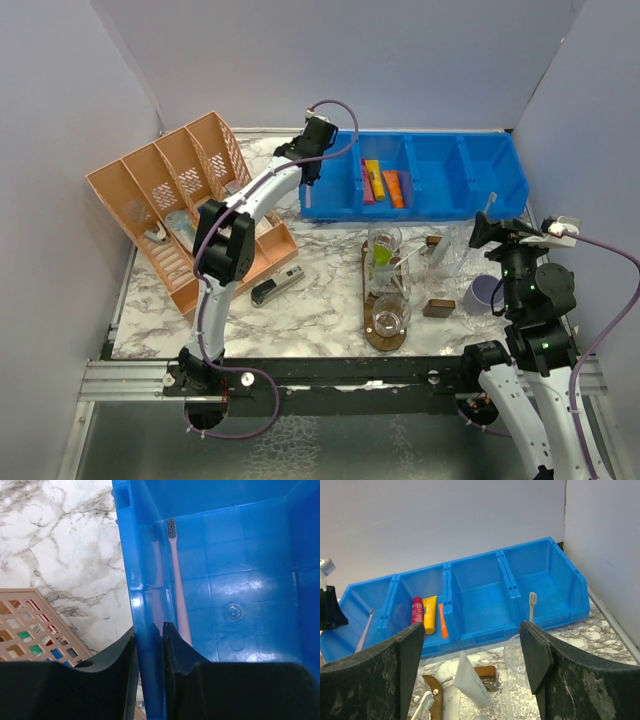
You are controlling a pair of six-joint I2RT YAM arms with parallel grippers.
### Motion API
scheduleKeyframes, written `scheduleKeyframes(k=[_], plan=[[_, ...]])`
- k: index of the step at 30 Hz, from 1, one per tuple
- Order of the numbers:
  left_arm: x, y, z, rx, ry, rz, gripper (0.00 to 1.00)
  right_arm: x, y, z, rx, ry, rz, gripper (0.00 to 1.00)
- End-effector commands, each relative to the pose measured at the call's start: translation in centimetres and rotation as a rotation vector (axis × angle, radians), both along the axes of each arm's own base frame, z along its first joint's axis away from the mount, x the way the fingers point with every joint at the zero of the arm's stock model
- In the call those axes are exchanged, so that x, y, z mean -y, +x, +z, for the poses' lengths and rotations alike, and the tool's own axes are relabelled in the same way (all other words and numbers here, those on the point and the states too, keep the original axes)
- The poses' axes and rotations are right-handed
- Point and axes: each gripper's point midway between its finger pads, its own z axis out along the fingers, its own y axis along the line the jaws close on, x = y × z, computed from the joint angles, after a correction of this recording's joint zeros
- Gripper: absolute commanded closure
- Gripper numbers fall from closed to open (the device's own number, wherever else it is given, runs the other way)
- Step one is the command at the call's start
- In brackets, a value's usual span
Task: Prepare toiletry sets of a toothbrush and toothpaste on the tray
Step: Adjust the storage box at the center of the board.
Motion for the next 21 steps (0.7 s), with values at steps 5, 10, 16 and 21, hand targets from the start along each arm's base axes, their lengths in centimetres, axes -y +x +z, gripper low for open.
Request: scheduleKeyframes(k=[5,10,16,21], plan=[[-0.6,1.1,5.6,0.118,0.002,0.003,1.0,-0.3,0.2,0.0,0.004,0.008,0.009,0.23],[-0.3,0.5,7.9,0.156,-0.041,-0.016,1.0,-0.2,0.1,0.0,0.007,0.01,0.005,0.23],[-1.4,0.9,2.3,0.101,0.027,0.005,1.0,-0.2,0.2,0.0,0.004,0.008,0.007,0.23],[-0.2,1.1,1.7,0.038,0.063,-0.009,1.0,-0.2,0.2,-0.1,0.001,0.008,0.006,0.23]])
